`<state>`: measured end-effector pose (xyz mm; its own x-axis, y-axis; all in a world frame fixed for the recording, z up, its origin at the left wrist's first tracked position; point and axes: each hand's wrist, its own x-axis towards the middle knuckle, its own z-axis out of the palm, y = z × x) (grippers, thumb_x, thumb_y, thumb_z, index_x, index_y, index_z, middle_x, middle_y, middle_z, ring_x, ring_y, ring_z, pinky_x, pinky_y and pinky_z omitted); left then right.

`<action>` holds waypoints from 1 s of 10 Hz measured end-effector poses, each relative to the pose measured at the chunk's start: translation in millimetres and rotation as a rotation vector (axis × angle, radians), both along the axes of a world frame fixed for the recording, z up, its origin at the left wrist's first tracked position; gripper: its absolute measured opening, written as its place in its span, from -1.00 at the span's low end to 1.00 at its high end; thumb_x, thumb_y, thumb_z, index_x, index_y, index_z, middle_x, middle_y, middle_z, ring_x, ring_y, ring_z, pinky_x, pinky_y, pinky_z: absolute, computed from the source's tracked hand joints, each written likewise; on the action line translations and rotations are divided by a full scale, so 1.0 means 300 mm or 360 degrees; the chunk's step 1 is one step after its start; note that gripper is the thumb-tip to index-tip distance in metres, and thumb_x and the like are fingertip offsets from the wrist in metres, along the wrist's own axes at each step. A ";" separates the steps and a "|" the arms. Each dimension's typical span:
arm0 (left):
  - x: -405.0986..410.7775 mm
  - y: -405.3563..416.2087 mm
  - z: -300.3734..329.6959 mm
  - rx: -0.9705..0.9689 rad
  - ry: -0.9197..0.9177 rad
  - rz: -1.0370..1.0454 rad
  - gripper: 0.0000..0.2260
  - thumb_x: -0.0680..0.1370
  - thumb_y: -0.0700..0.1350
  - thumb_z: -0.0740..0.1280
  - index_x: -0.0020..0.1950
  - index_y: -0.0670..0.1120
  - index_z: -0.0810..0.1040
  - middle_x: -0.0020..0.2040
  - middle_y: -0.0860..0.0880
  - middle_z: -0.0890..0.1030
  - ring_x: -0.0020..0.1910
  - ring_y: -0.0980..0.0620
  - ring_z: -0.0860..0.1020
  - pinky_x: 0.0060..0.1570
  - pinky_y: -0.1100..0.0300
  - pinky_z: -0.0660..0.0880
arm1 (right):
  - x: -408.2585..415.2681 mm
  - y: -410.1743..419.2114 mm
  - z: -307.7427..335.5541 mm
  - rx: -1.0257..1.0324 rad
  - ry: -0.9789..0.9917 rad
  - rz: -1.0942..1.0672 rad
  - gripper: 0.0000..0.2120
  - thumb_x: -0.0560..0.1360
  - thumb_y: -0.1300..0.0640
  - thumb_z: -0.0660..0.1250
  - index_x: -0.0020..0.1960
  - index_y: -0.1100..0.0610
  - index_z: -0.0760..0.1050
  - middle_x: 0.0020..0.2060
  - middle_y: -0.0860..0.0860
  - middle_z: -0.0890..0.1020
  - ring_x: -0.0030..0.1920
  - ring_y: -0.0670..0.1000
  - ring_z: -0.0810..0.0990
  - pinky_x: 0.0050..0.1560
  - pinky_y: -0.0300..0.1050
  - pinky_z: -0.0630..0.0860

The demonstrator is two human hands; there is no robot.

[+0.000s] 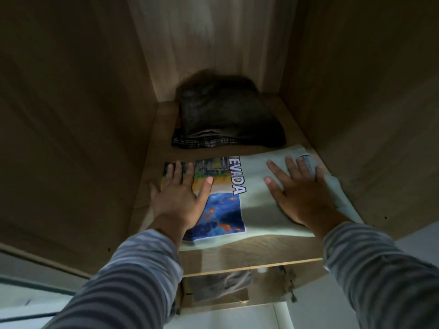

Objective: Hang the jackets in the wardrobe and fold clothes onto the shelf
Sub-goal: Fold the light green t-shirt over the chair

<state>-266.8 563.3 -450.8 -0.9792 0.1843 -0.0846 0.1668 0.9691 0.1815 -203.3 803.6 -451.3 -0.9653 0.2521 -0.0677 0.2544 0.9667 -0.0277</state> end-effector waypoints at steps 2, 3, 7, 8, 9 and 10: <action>0.097 -0.020 0.096 -0.0185 0.0091 -0.0092 -0.17 0.35 0.39 -0.45 0.56 0.12 -0.10 0.59 0.04 -0.06 0.57 0.05 -0.13 0.44 -0.23 -0.19 | 0.081 -0.047 0.094 0.0152 0.0024 0.0017 -0.18 0.29 -0.30 -0.60 0.53 -0.20 -0.21 0.56 0.07 -0.02 0.56 0.09 -0.12 0.46 0.25 -0.09; 0.189 -0.053 0.198 -0.0191 0.0057 -0.0094 -0.12 0.28 0.36 -0.50 0.56 0.12 -0.09 0.59 0.04 -0.06 0.57 0.06 -0.13 0.46 -0.24 -0.21 | 0.159 -0.105 0.184 0.0075 0.0006 0.0017 0.04 0.11 -0.32 -0.84 0.53 -0.22 -0.21 0.57 0.07 -0.03 0.56 0.09 -0.16 0.46 0.25 -0.13; 0.747 -0.355 0.713 -0.0163 0.0090 -0.0061 -0.27 0.44 0.32 -0.37 0.57 0.10 -0.06 0.59 0.01 -0.01 0.57 0.02 -0.09 0.46 -0.19 -0.26 | 0.531 -0.456 0.719 0.0003 -0.0097 0.0314 -0.47 0.57 -0.26 -0.28 0.52 -0.23 -0.22 0.57 0.06 -0.09 0.56 0.08 -0.16 0.48 0.27 -0.18; 0.879 -0.455 0.803 -0.0183 0.0089 0.0099 -0.40 0.57 0.30 -0.23 0.57 0.11 -0.12 0.59 0.00 -0.08 0.57 0.02 -0.16 0.46 -0.22 -0.28 | 0.589 -0.570 0.808 -0.0031 -0.0041 0.0501 -0.48 0.59 -0.24 -0.22 0.52 -0.23 -0.23 0.56 0.03 -0.15 0.55 0.06 -0.22 0.48 0.25 -0.20; 1.001 -0.556 0.870 -0.0181 0.0142 0.0354 -0.41 0.58 0.29 -0.20 0.57 0.11 -0.13 0.59 0.01 -0.08 0.56 0.01 -0.17 0.46 -0.23 -0.25 | 0.635 -0.682 0.877 -0.0043 0.0017 0.0727 -0.49 0.60 -0.23 -0.20 0.53 -0.23 -0.17 0.57 0.03 -0.08 0.56 0.07 -0.18 0.48 0.26 -0.19; 1.151 -0.667 0.923 -0.0160 0.0177 0.0620 -0.41 0.58 0.30 -0.20 0.57 0.11 -0.13 0.59 0.01 -0.08 0.57 0.02 -0.16 0.46 -0.23 -0.25 | 0.692 -0.823 0.942 -0.0014 0.0093 0.0973 -0.49 0.60 -0.22 -0.21 0.53 -0.21 -0.13 0.56 0.06 -0.01 0.56 0.09 -0.12 0.47 0.28 -0.14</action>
<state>78.4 363.1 -173.9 -0.9783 -0.2056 0.0272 -0.2027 0.9756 0.0842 4.3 556.8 -168.6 -0.9372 -0.3487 -0.0100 -0.3482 0.9368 -0.0336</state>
